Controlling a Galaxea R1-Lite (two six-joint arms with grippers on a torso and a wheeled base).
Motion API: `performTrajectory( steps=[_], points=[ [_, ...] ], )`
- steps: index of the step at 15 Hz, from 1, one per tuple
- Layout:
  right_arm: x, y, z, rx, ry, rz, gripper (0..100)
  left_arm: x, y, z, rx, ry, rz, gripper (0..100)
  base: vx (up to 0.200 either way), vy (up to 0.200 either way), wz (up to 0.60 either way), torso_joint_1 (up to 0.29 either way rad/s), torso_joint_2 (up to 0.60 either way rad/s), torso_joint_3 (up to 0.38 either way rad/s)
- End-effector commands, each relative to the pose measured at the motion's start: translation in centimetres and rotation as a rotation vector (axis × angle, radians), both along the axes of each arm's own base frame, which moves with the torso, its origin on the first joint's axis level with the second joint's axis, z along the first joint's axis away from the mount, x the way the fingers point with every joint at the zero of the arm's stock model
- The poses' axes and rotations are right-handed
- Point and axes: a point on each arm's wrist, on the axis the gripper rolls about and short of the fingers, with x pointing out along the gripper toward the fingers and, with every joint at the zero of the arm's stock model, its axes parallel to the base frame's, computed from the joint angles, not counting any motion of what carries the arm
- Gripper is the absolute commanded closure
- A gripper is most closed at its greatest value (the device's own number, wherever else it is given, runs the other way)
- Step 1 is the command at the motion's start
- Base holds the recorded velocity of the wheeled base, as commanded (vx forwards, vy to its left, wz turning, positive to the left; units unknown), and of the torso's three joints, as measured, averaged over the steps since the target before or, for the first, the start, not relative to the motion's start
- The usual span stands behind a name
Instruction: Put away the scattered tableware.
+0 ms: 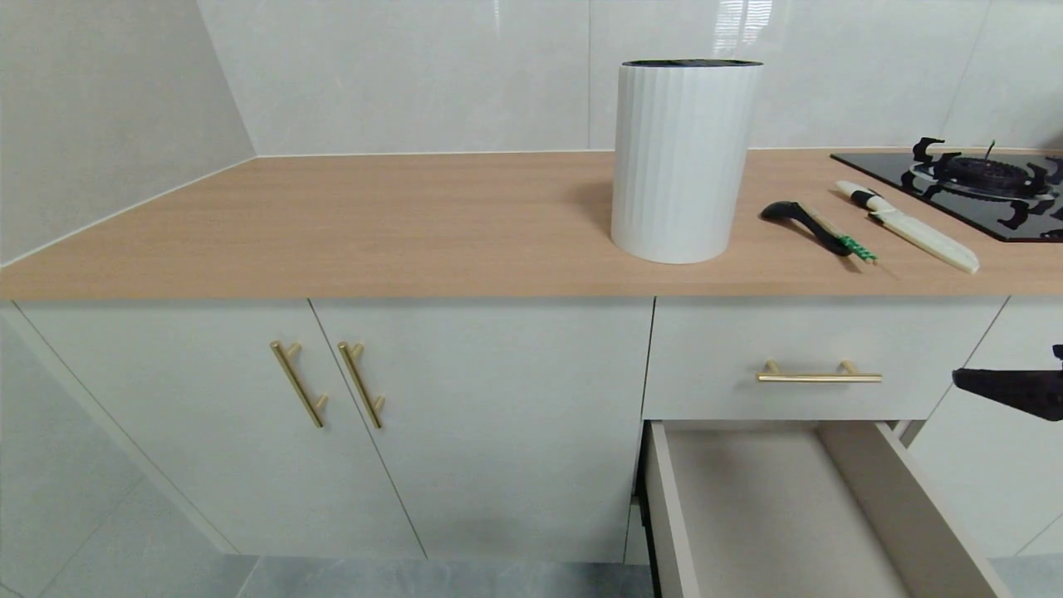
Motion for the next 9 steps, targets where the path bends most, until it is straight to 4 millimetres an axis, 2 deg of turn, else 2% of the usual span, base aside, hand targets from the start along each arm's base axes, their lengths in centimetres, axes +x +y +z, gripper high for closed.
performTrajectory(
  steps=[1,2,3,4,5,6,7,9],
  points=[
    [1.4,0.3,2.0,0.035,-0.015,-0.010,0,0.0,0.0,0.0,-0.001,0.001,-0.001,0,0.000,0.000,0.00,0.000,0.00,0.000],
    [2.1,0.4,2.5,0.060,-0.006,-0.024,0,0.0,0.0,0.0,-0.001,0.001,0.000,0,0.000,0.000,0.00,0.000,0.00,0.000],
    [4.2,0.7,3.9,0.137,0.019,-0.066,0,0.0,0.0,0.0,-0.001,0.001,0.000,0,0.000,0.000,0.00,0.000,0.00,0.000],
    [5.4,0.9,4.6,0.177,0.036,-0.089,0,0.0,0.0,0.0,-0.001,0.001,0.000,0,0.000,0.000,0.00,0.000,0.00,0.000],
    [5.4,0.9,4.6,0.177,0.036,-0.089,0,0.0,0.0,0.0,-0.001,0.001,0.000,0,0.000,0.000,0.00,0.000,0.00,0.000],
    [7.5,2.0,5.8,0.259,0.089,-0.116,0,0.0,0.0,0.0,-0.001,0.001,0.000,0,0.000,0.000,0.00,0.000,0.00,0.000],
    [8.0,2.4,5.9,0.275,0.099,-0.121,0,0.0,0.0,0.0,-0.001,0.001,0.000,0,0.000,0.000,0.00,0.000,0.00,0.000],
    [10.8,3.2,5.9,0.270,0.105,-0.151,0,0.0,0.0,0.0,-0.001,0.001,0.000,0,0.000,0.000,0.00,0.000,0.00,0.000]
  ],
)
